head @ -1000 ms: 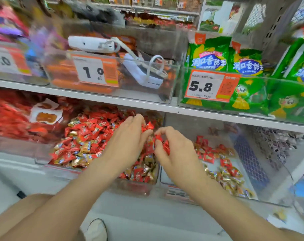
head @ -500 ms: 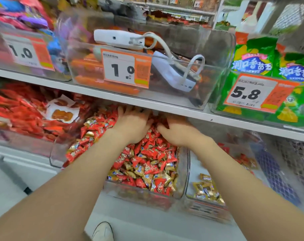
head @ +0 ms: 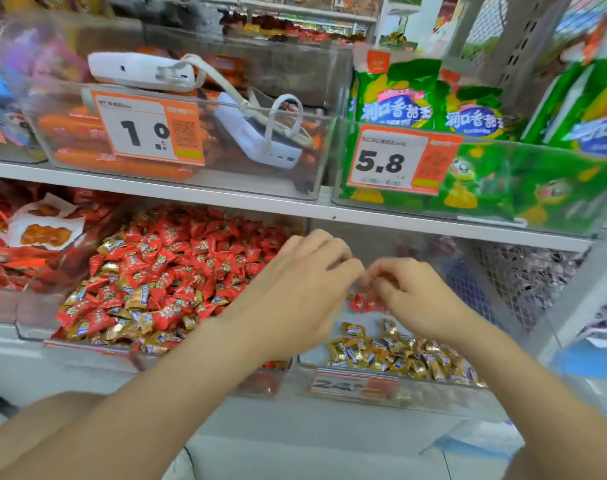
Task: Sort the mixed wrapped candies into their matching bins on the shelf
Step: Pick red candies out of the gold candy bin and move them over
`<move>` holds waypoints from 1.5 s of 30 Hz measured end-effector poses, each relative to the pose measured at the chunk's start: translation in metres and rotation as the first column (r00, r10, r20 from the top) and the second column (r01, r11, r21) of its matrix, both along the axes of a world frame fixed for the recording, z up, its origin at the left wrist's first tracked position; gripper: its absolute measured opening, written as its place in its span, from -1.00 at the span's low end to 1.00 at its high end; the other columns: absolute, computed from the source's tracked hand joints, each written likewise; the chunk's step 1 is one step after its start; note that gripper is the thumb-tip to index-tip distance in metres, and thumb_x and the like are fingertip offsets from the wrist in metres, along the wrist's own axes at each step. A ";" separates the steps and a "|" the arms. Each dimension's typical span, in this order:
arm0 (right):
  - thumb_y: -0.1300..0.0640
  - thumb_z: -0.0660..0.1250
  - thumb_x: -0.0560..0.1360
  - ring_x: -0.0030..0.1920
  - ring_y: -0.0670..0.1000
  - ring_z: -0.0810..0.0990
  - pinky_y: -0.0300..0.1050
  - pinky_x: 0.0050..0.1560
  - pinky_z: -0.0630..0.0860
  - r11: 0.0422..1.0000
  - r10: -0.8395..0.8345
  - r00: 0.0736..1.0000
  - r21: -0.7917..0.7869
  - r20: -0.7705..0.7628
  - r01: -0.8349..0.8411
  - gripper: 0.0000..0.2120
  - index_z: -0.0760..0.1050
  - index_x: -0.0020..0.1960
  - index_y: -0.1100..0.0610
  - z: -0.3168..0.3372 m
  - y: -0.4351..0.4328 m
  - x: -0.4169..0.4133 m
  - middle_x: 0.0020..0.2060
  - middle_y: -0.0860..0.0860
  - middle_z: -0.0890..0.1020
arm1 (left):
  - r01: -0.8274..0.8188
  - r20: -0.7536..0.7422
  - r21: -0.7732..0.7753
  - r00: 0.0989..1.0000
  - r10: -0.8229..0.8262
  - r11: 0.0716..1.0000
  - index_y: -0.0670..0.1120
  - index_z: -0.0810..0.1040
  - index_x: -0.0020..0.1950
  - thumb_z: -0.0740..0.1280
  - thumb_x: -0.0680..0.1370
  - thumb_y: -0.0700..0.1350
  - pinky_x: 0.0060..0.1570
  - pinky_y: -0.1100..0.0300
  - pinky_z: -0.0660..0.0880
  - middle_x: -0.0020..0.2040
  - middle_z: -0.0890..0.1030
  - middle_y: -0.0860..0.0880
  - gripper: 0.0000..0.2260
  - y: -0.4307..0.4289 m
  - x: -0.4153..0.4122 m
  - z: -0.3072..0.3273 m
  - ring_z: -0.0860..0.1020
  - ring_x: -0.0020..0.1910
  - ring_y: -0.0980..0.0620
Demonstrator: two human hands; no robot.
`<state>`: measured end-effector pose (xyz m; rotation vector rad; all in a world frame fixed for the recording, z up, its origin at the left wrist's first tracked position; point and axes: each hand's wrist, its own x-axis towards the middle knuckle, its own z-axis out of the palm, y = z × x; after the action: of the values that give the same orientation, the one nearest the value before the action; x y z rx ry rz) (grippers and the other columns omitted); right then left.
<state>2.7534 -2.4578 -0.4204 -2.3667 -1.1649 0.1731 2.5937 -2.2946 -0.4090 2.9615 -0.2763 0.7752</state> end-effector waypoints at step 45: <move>0.26 0.30 0.61 0.14 0.15 0.60 0.06 0.11 0.57 0.927 -0.083 0.989 -0.374 -0.122 0.032 -0.83 0.63 0.13 0.23 -0.066 -0.064 0.112 0.11 0.14 0.65 | -0.416 -0.646 -0.386 0.759 0.081 0.823 -0.13 0.64 0.22 0.37 0.53 -0.31 0.09 0.19 0.44 0.22 0.57 -0.08 -0.72 -0.050 0.175 -0.096 0.54 0.25 -0.08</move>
<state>2.8653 -2.5220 -0.4864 -2.6610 -1.0713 0.5727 2.7683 -2.3447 -0.5054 2.5511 0.3465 -0.1375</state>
